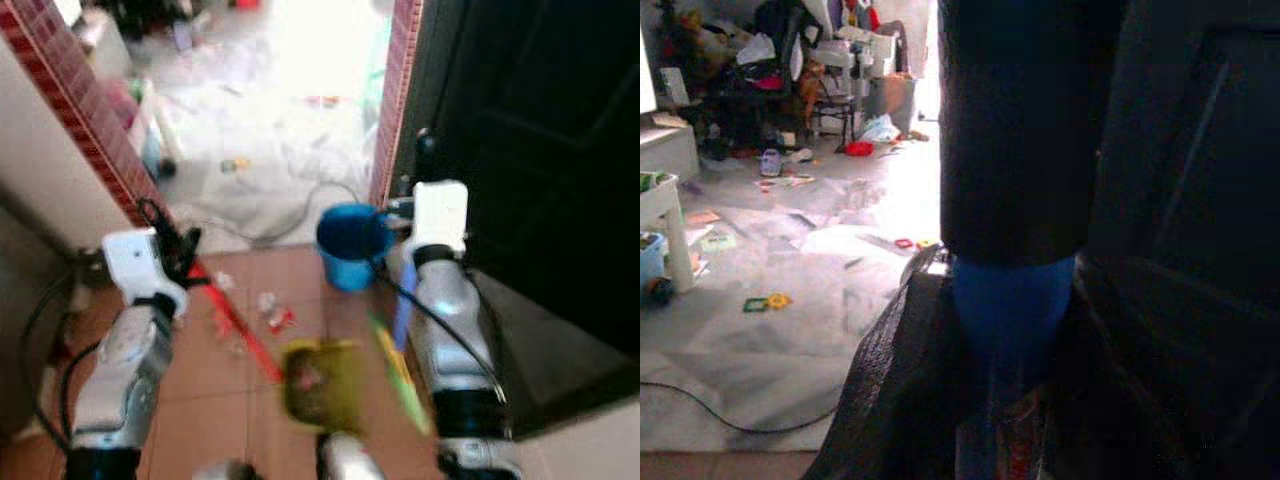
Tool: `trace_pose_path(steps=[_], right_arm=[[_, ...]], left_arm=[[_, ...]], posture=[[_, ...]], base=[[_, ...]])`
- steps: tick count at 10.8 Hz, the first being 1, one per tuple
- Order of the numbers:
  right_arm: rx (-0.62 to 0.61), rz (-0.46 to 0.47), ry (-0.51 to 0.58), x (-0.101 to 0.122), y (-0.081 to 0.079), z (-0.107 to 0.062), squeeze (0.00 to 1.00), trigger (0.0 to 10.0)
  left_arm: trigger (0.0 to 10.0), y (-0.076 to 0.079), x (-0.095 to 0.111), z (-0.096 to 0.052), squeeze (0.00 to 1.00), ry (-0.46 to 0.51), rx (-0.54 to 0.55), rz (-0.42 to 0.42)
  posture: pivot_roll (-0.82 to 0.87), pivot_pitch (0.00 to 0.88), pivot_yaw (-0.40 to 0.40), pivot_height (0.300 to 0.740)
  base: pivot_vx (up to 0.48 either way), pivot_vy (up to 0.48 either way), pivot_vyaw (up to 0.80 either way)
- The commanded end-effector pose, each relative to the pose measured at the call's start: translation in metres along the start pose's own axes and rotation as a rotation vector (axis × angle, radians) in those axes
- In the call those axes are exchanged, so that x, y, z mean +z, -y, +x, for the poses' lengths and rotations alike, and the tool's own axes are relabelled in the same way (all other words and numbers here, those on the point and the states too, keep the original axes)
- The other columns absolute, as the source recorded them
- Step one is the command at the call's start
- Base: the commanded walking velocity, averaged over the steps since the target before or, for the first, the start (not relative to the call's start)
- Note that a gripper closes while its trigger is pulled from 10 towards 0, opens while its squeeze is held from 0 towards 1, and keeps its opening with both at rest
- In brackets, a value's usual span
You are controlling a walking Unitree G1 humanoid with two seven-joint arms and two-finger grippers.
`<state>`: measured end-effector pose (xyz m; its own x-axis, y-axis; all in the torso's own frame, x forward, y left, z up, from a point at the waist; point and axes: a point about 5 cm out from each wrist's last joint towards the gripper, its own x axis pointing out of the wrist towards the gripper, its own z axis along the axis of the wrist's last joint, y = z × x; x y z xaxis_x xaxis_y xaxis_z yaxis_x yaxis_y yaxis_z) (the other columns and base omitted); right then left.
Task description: Sweep floor
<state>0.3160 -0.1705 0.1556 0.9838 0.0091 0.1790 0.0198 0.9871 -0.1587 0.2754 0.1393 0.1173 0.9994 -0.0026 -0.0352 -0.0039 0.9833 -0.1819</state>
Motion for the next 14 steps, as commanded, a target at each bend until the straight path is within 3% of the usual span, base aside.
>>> trace_pose_path(steps=[1,4,7,14], right_arm=[[0.037,0.025,0.050,0.011,-0.010,0.002,0.00,10.0],[0.049,0.022,0.050,0.011,-0.012,0.003,0.00,10.0],[0.029,-0.007,0.047,0.011,-0.008,0.005,0.00,10.0],[-0.019,-0.093,0.013,0.005,-0.004,0.005,0.00,10.0]], left_arm=[[10.0,-0.005,0.011,0.001,0.00,0.047,0.025,0.005],[10.0,-0.005,0.011,0.001,0.00,0.041,0.017,0.001],[10.0,-0.005,0.011,0.003,0.00,0.040,0.015,0.007],[10.0,-0.008,0.020,0.011,0.00,0.081,0.018,-0.007]], posture=[[-0.12,0.049,0.066,0.740],[-0.12,0.045,0.064,0.740],[-0.13,0.044,0.065,0.740],[-0.13,0.049,0.069,0.740]], base=[[0.000,0.480,0.00],[0.000,0.480,0.00],[0.000,0.465,-0.80],[0.000,0.000,-0.08]])
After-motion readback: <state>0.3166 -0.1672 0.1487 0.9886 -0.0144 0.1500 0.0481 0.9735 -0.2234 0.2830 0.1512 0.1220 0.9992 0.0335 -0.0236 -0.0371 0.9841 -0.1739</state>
